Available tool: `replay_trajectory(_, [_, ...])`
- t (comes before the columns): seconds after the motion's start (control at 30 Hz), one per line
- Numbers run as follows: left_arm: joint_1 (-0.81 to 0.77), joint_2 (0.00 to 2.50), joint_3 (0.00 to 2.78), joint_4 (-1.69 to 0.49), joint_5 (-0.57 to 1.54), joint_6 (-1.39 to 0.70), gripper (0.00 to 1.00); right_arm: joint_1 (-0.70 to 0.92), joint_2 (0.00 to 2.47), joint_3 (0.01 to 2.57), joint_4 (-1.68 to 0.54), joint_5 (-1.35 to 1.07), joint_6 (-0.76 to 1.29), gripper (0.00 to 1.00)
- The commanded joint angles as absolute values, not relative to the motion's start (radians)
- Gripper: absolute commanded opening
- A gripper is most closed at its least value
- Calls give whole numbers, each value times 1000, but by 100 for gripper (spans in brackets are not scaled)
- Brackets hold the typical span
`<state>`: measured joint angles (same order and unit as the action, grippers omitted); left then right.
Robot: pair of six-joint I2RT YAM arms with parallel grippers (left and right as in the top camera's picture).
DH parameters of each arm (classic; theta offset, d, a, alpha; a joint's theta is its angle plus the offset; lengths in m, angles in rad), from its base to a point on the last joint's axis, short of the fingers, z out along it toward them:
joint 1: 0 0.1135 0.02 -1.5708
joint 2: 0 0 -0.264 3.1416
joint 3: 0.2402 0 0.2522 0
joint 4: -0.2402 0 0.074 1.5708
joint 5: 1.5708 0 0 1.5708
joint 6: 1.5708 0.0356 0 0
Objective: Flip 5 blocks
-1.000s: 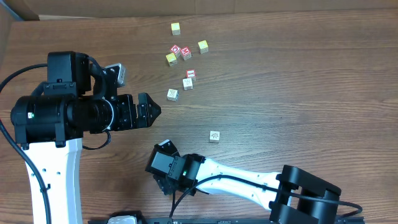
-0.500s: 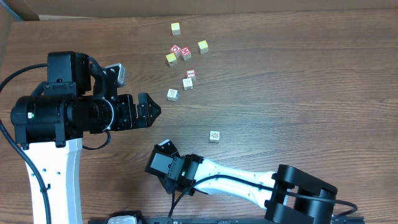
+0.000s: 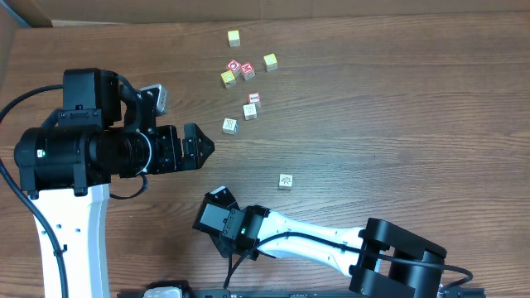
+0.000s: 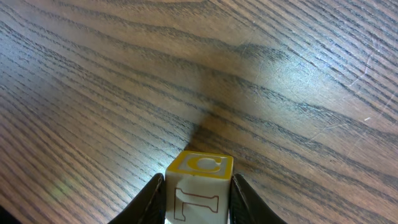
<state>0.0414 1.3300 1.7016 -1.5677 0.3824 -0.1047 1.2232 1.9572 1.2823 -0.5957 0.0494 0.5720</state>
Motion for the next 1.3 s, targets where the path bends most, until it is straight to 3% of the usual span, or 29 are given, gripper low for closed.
replay_trajectory(0.0, [46, 1335, 1723, -1566, 381, -104, 100, 1192, 1953, 1324, -622, 54, 572, 29])
replay_trajectory(0.3, [46, 1335, 1723, -1566, 381, -104, 100, 1001, 1839, 1382, -685, 55, 577, 27])
replay_trajectory(0.73, [46, 1335, 1723, -1566, 381, -104, 100, 656, 1794, 1374, -974, 51, 603, 28])
replay_trajectory(1.27, [46, 1335, 1723, -1566, 381, -104, 100, 657, 1795, 1135, -751, -2, 659, 28])
